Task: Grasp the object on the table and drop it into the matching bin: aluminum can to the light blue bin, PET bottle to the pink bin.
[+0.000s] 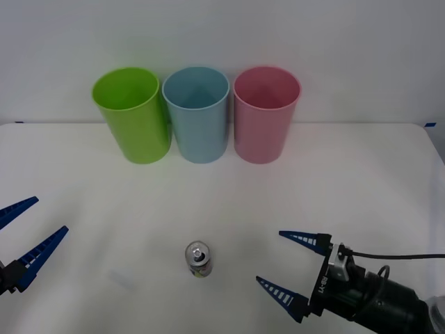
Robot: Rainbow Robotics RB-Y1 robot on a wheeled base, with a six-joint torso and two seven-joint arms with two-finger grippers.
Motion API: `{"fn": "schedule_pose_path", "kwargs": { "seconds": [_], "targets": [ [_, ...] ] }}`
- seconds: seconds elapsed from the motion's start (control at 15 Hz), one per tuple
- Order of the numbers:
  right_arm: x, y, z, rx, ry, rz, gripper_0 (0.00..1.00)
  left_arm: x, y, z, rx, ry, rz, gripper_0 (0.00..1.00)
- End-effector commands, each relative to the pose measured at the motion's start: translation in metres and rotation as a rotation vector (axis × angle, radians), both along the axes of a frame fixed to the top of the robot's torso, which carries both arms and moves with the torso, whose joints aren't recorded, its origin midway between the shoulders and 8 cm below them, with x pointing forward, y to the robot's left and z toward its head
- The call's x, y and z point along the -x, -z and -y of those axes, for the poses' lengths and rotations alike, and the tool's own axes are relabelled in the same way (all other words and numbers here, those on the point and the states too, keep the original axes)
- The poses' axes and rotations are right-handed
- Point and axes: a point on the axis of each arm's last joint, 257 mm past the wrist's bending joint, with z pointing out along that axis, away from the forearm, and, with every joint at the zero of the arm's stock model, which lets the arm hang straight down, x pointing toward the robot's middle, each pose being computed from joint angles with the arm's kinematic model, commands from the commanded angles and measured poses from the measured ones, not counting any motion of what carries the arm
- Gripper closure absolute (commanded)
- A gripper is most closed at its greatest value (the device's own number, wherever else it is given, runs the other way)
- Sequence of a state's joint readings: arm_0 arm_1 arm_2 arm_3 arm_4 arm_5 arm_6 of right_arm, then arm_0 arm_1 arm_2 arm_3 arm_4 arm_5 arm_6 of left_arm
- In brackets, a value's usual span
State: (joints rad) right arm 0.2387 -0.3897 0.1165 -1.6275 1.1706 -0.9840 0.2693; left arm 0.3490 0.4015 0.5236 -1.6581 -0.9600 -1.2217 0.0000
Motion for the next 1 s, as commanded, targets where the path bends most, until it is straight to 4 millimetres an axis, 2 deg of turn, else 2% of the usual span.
{"fn": "schedule_pose_path", "kwargs": {
  "seconds": [0.07, 0.4, 0.67, 1.0],
  "targets": [
    [-0.001, 0.003, -0.023, 0.005, -0.015, 0.007, 0.0, 0.0, 0.0, 0.0, 0.0, 0.0, 0.0, 0.0],
    [-0.008, 0.017, -0.058, 0.018, -0.056, 0.0, 0.0, 0.0, 0.0, 0.0, 0.0, 0.0, 0.0, 0.0],
    [-0.012, 0.021, -0.085, 0.023, -0.094, 0.012, 0.0, 0.0, 0.0, 0.0, 0.0, 0.0, 0.0, 0.0],
    [-0.025, 0.031, -0.114, 0.037, -0.117, 0.016, 0.0, 0.0, 0.0, 0.0, 0.0, 0.0, 0.0, 0.0]
  ]
}}
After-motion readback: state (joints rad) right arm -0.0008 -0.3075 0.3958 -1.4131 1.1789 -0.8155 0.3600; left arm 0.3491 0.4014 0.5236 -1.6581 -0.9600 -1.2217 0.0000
